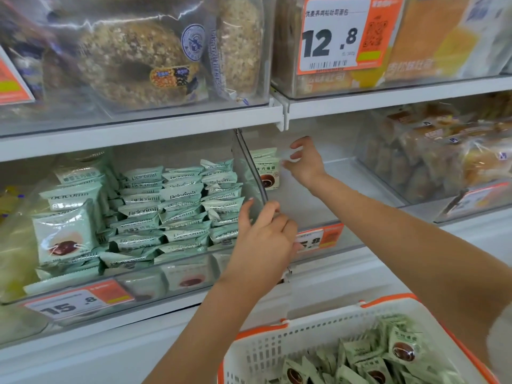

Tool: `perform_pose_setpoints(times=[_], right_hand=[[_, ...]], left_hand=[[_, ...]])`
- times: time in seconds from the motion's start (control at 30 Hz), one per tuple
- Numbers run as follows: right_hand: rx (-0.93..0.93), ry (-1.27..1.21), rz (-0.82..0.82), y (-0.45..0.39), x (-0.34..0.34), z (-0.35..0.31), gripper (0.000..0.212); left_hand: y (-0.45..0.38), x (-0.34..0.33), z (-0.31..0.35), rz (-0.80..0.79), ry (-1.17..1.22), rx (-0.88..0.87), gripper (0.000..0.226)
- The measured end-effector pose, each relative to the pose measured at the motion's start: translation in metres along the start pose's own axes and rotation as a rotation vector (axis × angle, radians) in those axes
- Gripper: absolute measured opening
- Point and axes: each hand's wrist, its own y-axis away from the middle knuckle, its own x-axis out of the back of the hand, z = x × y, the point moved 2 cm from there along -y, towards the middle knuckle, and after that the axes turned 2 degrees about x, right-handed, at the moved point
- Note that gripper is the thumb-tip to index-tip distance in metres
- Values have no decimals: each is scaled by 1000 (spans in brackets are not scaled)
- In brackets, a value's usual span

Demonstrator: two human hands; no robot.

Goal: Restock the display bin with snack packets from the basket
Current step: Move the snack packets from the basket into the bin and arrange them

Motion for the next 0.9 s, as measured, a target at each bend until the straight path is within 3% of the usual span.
perform_pose_setpoints(times=[0.07,0.17,0.27,0.33,0.4,0.5,0.6,0.77,0.83,0.9], right_hand=[[102,-169,140,30,22,-14,23],[333,-174,314,106,64,-23,26],[571,168,510,197,97,9,26],[540,390,436,244,98,59,23],[299,596,149,277,90,115,26],[-214,913,-359,325,83,204,45],[-316,1142,-604,377,80,253,68],[-260,1198,-494,391,82,247,71],[-260,1056,-416,380,90,239,56],[-341,720,-220,364,103,220,33]], left_hand=[[3,3,3,2,18,3,37],[6,12,15,131,78,-60,39],[12,18,37,248,196,-185,20],[22,11,54,198,248,-280,15],[36,-1,76,-19,272,-355,25],[75,-29,107,-622,244,-383,25],[121,-49,121,-966,129,-473,30],[148,-51,118,-1148,121,-418,30],[149,-51,117,-1163,141,-363,34],[146,-48,117,-1161,242,-236,40]])
